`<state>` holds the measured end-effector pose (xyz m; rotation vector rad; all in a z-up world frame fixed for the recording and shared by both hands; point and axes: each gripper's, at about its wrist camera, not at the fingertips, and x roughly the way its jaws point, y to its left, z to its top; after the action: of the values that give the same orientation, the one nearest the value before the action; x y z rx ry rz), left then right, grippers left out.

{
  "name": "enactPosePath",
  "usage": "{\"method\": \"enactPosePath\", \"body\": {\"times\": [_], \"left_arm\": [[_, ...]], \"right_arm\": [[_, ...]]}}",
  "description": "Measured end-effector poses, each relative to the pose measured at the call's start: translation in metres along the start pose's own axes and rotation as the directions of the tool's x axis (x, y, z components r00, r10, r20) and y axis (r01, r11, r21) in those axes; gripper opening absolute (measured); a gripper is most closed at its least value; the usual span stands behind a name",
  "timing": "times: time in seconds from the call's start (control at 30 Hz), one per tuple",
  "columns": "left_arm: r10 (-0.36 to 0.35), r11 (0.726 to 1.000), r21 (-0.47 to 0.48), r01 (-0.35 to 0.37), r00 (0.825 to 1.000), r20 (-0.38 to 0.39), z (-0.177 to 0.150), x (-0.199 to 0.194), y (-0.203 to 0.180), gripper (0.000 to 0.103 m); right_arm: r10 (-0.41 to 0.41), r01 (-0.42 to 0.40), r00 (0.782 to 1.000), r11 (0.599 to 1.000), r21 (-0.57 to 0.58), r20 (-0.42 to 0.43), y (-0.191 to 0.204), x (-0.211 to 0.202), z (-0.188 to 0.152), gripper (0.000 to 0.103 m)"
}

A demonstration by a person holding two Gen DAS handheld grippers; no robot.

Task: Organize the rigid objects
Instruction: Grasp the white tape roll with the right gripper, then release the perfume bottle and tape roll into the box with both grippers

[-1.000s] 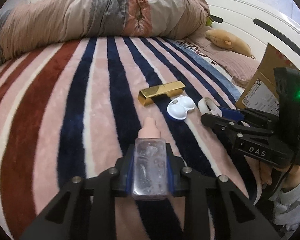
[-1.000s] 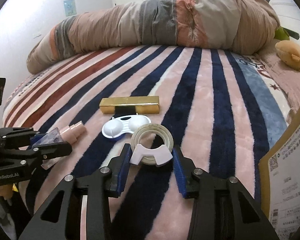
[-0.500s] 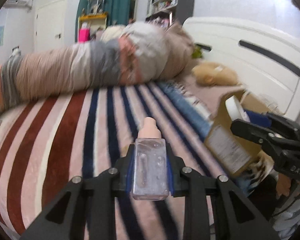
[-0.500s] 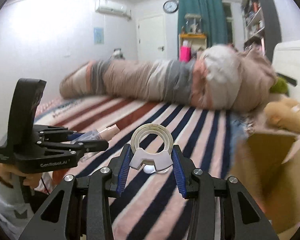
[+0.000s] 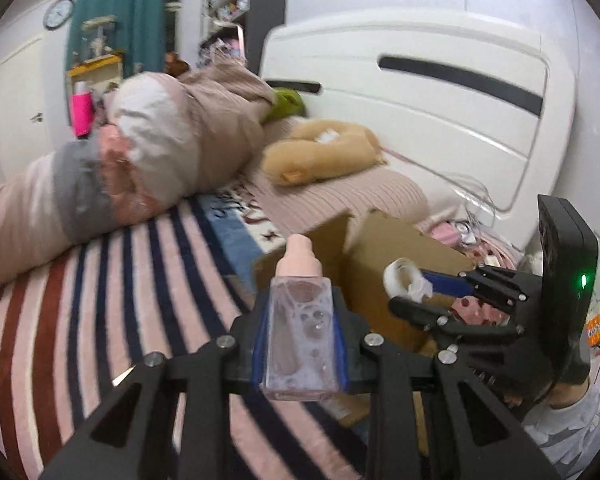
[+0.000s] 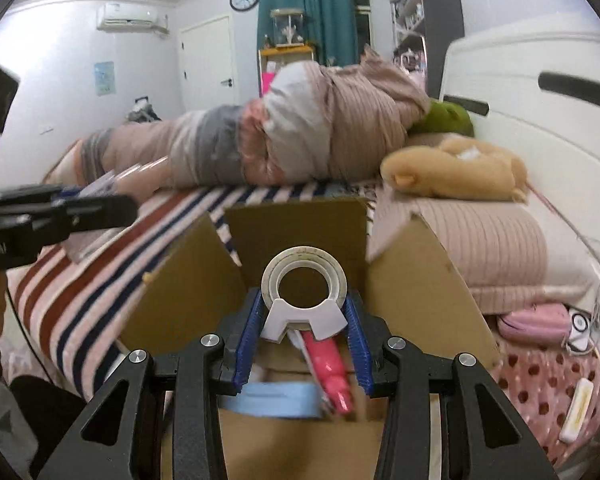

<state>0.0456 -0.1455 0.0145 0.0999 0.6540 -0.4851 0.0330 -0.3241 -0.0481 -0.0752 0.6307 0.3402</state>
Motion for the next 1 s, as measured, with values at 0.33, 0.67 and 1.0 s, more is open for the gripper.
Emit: {"method": "enactPosePath", "body": {"times": [0.33,0.67,1.0], "left_arm": [[0.038,0.998,0.054,-0.030,0.989,-0.143,0.011,0.057,-0.027,0.024],[0.106,0.991,0.099,-0.091,0.981,-0.162,0.014,0.066,-0.030,0.024],[0.111,0.992,0.076,-0.102,0.985,-0.133,0.011,0.045,-0.019,0.051]], "right_arm": [[0.003,-0.003,1.000,1.000,-0.015,0.002,-0.025,0.008,-0.011,0.045],[0.068,-0.068,0.997,0.998,0.015,0.028,-0.034,0.005,-0.015,0.046],[0.063,-0.063,0.998,0.998,0.015,-0.002,-0.029,0.004,-0.011,0.053]]}}
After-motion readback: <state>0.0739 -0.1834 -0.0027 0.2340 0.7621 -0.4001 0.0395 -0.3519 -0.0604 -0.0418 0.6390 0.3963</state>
